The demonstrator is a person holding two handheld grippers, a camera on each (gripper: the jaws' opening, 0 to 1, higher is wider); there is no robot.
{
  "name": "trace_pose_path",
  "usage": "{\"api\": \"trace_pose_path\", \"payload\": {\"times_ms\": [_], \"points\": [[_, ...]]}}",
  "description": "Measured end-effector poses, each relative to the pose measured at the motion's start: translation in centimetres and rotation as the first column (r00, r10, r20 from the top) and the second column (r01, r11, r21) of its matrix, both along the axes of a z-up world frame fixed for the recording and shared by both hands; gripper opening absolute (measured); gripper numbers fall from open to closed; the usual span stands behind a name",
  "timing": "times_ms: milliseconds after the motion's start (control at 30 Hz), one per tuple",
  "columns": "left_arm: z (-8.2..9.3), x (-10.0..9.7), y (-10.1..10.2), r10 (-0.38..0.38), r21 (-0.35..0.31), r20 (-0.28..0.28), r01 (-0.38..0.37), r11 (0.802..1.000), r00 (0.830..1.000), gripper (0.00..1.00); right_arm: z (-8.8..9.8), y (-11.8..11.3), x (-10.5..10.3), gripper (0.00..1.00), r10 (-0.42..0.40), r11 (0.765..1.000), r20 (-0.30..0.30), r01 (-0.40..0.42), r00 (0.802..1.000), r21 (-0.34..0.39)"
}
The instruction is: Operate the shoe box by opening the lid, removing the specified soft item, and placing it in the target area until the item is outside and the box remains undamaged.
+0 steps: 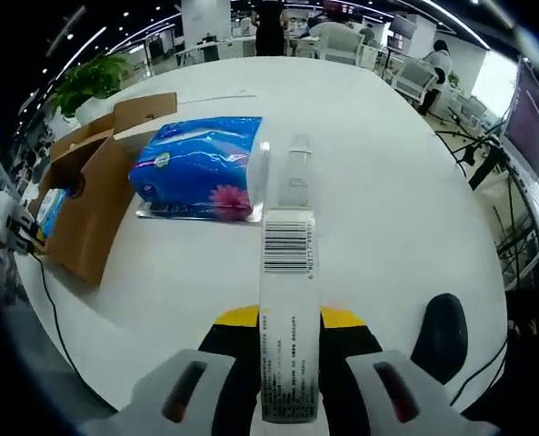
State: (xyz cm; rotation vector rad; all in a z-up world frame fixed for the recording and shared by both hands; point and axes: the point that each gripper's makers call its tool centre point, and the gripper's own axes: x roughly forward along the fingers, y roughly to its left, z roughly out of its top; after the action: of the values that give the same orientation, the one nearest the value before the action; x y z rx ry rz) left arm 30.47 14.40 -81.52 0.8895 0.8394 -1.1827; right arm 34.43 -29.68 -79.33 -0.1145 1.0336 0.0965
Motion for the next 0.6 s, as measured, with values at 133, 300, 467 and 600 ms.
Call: {"api": "trace_pose_path", "payload": {"times_ms": [133,300,467,600], "points": [[0.0,0.0,0.0,-0.001,0.000,0.000,0.001,1.000,1.000,0.04,-0.4,-0.2,0.4,0.19,-0.030,0.999,-0.013,0.030,0.999,0.011],[0.0,0.1,0.0,-0.001,0.000,0.000,0.001,1.000,1.000,0.04,-0.3,-0.3,0.6,0.19,-0.046,0.999,-0.006,0.046,0.999,0.023],[0.0,0.1,0.0,-0.003,0.000,0.000,0.003,1.000,1.000,0.04,-0.1,0.3,0.4,0.19,-0.045,0.999,0.000,0.045,0.999,0.028],[0.0,0.1,0.0,0.000,0.000,-0.002,0.000,1.000,1.000,0.04,0.4,1.3,-0.2,0.19,-0.031,0.999,-0.011,0.031,0.999,0.021]]}}
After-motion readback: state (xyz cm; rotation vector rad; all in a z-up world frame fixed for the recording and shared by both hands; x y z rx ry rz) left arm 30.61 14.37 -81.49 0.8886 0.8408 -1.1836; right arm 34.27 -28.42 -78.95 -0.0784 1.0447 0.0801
